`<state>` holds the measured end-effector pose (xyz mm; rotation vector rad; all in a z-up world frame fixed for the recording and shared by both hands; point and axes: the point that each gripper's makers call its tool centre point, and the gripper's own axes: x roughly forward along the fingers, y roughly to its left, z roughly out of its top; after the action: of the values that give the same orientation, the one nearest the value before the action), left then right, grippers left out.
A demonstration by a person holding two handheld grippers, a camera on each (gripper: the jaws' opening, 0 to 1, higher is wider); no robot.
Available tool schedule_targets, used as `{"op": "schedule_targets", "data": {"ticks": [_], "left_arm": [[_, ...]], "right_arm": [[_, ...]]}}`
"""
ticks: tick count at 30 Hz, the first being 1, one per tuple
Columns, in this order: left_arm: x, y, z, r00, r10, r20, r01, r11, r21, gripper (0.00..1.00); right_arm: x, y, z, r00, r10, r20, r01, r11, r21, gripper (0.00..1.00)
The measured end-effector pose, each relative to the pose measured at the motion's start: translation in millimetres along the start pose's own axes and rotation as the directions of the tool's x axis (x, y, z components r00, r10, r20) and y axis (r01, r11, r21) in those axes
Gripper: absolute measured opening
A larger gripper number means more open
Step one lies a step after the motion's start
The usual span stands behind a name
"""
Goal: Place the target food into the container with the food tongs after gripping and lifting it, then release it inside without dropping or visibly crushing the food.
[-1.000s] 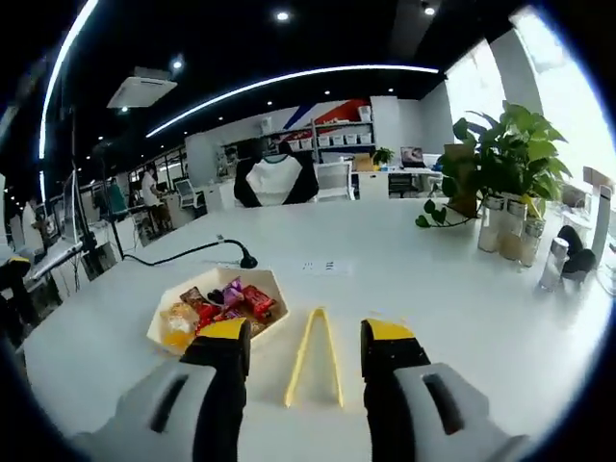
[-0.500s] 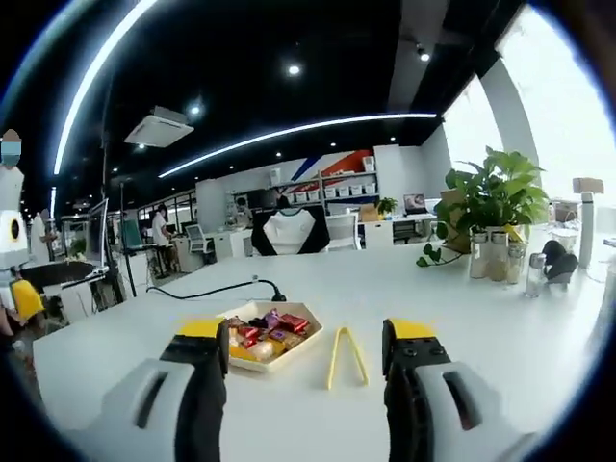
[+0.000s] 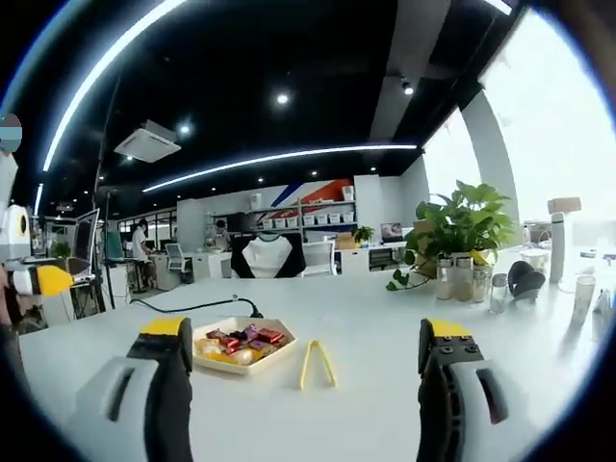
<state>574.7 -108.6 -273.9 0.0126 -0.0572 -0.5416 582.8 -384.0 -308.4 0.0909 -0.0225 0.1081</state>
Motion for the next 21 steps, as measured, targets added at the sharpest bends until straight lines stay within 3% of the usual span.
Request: {"op": "schedule_targets", "data": {"ticks": [11,19,21], "left_arm": [[-19,30.7,19.9,0.99,0.136,0.032,-0.137,0.991,0.005,1.0],[-24,33.3,25.1,0.985,0.168,0.043,-0.169,0.985,0.025,1.0],[-24,33.0,28.1,0.984,0.171,0.059,-0.173,0.984,0.035,1.0]], "right_arm": [[-5,-4,14.7,1.0,-0.02,0.012,0.02,0.999,0.034,0.99],[-9,7,11.4,1.0,0.005,-0.011,-0.005,1.0,0.012,0.99],[-10,6,15.5,1.0,0.006,0.014,-0.006,1.0,0.005,0.99]]}}
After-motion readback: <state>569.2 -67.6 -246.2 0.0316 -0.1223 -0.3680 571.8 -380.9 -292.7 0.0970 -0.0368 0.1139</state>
